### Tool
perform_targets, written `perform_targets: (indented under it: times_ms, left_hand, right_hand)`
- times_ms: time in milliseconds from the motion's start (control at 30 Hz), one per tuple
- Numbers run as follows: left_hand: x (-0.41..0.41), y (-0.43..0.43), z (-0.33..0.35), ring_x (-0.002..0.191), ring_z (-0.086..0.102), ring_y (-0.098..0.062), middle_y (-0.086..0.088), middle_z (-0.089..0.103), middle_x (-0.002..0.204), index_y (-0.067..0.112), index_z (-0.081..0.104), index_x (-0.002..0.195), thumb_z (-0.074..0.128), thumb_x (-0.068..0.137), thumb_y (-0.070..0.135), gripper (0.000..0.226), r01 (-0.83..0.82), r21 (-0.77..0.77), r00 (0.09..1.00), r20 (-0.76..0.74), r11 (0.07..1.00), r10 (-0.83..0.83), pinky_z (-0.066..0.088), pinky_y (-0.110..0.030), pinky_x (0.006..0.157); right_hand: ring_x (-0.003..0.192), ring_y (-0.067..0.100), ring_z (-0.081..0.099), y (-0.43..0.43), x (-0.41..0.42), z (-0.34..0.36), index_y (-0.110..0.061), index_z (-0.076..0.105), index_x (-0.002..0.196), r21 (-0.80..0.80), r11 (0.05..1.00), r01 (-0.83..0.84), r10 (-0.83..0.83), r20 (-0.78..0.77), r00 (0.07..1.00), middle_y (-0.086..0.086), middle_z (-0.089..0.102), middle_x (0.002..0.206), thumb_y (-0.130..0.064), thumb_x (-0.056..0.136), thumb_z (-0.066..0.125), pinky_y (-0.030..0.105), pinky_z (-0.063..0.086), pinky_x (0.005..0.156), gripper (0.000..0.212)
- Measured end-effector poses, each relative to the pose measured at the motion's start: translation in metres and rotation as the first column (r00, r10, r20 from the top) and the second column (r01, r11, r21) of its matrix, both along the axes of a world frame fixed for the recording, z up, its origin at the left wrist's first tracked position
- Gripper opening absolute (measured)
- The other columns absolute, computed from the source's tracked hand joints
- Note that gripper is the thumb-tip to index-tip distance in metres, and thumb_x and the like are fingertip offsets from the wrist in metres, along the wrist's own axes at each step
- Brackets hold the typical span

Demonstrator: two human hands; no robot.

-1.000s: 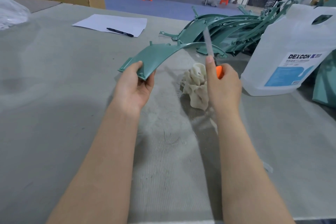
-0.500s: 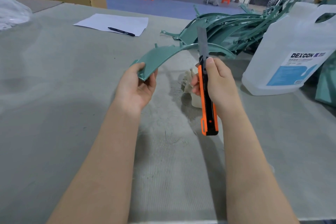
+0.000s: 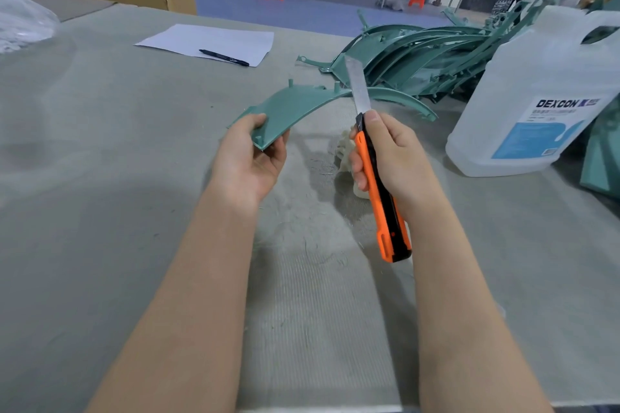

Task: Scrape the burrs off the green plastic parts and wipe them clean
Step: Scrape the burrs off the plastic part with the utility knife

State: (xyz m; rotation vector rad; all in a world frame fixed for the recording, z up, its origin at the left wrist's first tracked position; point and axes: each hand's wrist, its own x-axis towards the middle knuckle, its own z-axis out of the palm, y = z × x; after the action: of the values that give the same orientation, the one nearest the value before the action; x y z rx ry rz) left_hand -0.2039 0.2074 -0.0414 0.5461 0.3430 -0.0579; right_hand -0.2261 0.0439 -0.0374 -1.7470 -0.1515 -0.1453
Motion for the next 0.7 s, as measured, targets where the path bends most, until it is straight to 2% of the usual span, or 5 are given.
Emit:
perform_targets:
  times_ms: [133, 267, 433, 700]
  left_hand:
    - [0.001, 0.0, 0.0, 0.048, 0.064, -0.015, -0.009, 0.065, 0.072, 0.01, 0.059, 0.085, 0.051, 0.093, 0.006, 0.012, -0.012, 0.013, 1.0, -0.01, 1.0, 0.012, 0.046, -0.012, 0.04]
    - [0.0, 0.001, -0.001, 0.047, 0.064, -0.016, -0.009, 0.065, 0.069, 0.01, 0.059, 0.084, 0.05, 0.093, 0.006, 0.014, -0.019, 0.012, 1.0, -0.011, 1.0, 0.019, 0.045, -0.012, 0.04]
    - [0.001, 0.002, -0.001, 0.046, 0.064, -0.016, -0.01, 0.064, 0.08, 0.01, 0.059, 0.087, 0.049, 0.093, 0.006, 0.012, -0.023, 0.003, 1.0, -0.021, 1.0, 0.023, 0.045, -0.012, 0.04]
    - [0.001, 0.003, -0.001, 0.046, 0.064, -0.015, -0.011, 0.064, 0.085, 0.01, 0.058, 0.087, 0.049, 0.094, 0.006, 0.013, -0.018, 0.009, 0.999, -0.028, 1.0, 0.018, 0.045, -0.011, 0.04]
  right_hand:
    - [0.037, 0.015, 0.045, 0.01, 0.0, -0.004, -0.011, 0.052, 0.083, -0.053, 0.997, -0.059, 0.06, -0.001, 0.998, 0.002, 0.053, 0.051, -0.028, 0.106, 0.034, 0.022, 0.038, 0.039, 0.033]
    - [0.036, 0.014, 0.045, 0.011, 0.0, -0.006, -0.011, 0.052, 0.083, -0.067, 0.995, -0.069, 0.07, 0.009, 0.998, 0.001, 0.053, 0.05, -0.029, 0.106, 0.033, 0.022, 0.039, 0.039, 0.034]
    - [0.035, 0.014, 0.045, 0.015, -0.001, -0.007, -0.012, 0.052, 0.081, -0.052, 0.996, -0.075, 0.076, 0.017, 0.997, 0.0, 0.053, 0.049, -0.029, 0.106, 0.034, 0.022, 0.038, 0.038, 0.035]
    - [0.036, 0.013, 0.045, 0.016, -0.001, -0.008, -0.012, 0.052, 0.081, -0.036, 0.995, -0.092, 0.093, 0.017, 0.996, 0.0, 0.052, 0.049, -0.029, 0.106, 0.033, 0.022, 0.038, 0.039, 0.035]
